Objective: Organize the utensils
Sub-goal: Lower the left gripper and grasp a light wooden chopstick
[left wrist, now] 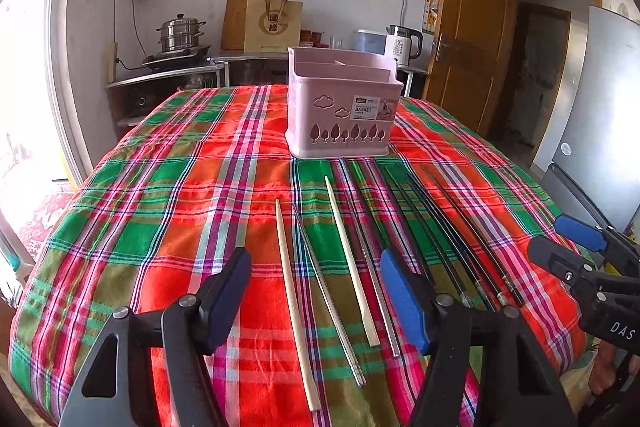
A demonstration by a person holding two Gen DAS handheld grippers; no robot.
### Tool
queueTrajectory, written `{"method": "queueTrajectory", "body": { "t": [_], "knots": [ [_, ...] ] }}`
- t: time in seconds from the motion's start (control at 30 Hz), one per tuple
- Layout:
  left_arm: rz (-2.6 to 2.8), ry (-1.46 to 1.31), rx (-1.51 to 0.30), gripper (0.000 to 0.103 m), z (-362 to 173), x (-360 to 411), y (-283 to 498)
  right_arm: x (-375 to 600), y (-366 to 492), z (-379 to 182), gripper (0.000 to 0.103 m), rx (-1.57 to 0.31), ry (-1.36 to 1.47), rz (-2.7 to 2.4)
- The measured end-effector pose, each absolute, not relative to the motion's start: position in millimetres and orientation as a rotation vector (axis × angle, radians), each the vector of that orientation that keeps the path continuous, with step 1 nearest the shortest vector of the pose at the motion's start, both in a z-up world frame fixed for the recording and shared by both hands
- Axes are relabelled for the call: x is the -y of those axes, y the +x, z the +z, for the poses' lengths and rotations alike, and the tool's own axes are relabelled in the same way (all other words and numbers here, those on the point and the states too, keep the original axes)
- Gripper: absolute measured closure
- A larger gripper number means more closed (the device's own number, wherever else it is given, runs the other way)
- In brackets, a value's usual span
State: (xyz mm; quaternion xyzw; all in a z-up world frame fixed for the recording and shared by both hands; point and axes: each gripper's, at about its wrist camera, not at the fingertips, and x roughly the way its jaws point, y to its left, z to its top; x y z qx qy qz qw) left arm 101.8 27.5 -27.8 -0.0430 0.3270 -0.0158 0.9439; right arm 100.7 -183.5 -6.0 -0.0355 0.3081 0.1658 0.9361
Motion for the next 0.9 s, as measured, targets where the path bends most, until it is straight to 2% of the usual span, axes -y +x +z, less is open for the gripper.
{"method": "queueTrajectory", "body": {
  "t": [0.03,0.2,0.4,0.7,0.9],
  "knots": [
    [-0.038,-0.091,-0.677,0.041,-28.8,-29.3,107.7,182.5,107.6,-6.5,0.036,-0.637,-0.078,0.339],
    [-0.093,-0.092,-0.749,0.049,-35.9,-23.0,157.3,177.7,141.2,-11.9,0.059,-0.683,-0.086,0.347],
    [-0.117,-0.113,-0.839,0.06,-55.0,-20.3,202.1,173.5,179.3,-22.9,0.08,-0.751,-0.083,0.37],
    [-0.133,-0.145,-0.924,0.07,-68.8,-31.3,226.3,162.2,220.8,-46.3,0.088,-0.851,-0.108,0.383],
    [-0.135,-0.143,-0.948,0.072,-67.4,-32.0,233.7,157.7,236.6,-54.1,0.09,-0.886,-0.116,0.391]
  ]
}}
